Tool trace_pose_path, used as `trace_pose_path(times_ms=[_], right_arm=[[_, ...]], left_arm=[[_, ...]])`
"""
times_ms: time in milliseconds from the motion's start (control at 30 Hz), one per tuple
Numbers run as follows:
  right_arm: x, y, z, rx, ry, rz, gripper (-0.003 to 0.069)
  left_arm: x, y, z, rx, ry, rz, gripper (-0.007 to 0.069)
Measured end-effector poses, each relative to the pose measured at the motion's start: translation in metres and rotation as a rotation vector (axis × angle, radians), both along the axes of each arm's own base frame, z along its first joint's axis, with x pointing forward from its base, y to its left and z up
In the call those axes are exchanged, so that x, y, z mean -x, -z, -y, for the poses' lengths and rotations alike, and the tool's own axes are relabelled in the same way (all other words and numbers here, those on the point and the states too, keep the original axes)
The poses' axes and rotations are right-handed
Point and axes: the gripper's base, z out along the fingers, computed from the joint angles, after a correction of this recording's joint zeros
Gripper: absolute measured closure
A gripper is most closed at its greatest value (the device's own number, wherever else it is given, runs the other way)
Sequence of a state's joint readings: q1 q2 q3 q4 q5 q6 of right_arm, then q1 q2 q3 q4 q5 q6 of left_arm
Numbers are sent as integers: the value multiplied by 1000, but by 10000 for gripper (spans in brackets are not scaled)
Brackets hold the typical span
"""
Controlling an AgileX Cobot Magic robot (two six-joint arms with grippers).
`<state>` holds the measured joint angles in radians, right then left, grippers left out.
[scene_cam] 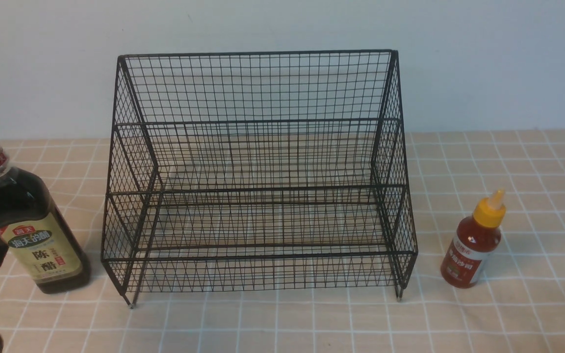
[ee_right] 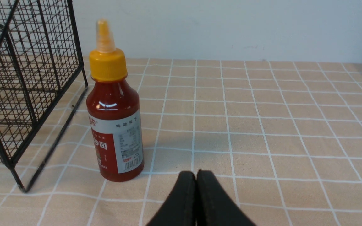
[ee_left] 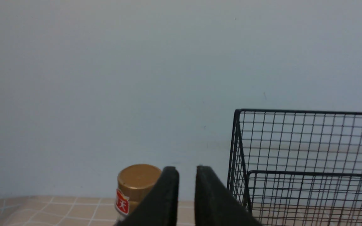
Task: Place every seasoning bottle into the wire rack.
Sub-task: Use the left arm to grab the condiment bottle closest to it, then use the left arm to put the condiment bottle back on the shelf
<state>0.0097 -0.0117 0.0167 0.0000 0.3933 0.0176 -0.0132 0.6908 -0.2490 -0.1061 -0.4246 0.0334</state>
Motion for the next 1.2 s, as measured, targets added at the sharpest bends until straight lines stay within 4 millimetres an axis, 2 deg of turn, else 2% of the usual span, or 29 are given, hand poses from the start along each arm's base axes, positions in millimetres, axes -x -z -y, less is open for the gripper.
trace_pose_path(times_ms=[33,100,133,333,467,600,667,733,867,1067,1167,1200], right_arm=[[0,0,0,0,0,0,671],[0,0,0,0,0,0,671],[0,0,0,0,0,0,671],[0,0,0,0,0,0,671],[0,0,0,0,0,0,671],[0,0,0,0,0,0,671],[0,0,0,0,0,0,671],[0,0,0,0,0,0,671],[0,0,0,0,0,0,671],[0,0,0,0,0,0,671],[0,0,0,0,0,0,671],[0,0,0,0,0,0,671]], left_arm=[[-12,0,-1,13,-9,-31,473],[-23,0,-2,38,-23,-43,384],[-30,0,-3,59,-37,-49,316],[-57,5,-9,77,-103,-74,39],[-72,12,-11,23,-129,-95,-23],[-83,20,-15,12,-182,-103,-19],[-87,27,-18,11,-215,-119,15],[-90,31,-19,9,-227,-132,83],[-92,34,-19,4,-226,-140,307],[-85,28,-17,9,-199,-170,314],[-79,18,-14,20,-170,-191,314],[-77,9,-11,16,-132,-220,314]])
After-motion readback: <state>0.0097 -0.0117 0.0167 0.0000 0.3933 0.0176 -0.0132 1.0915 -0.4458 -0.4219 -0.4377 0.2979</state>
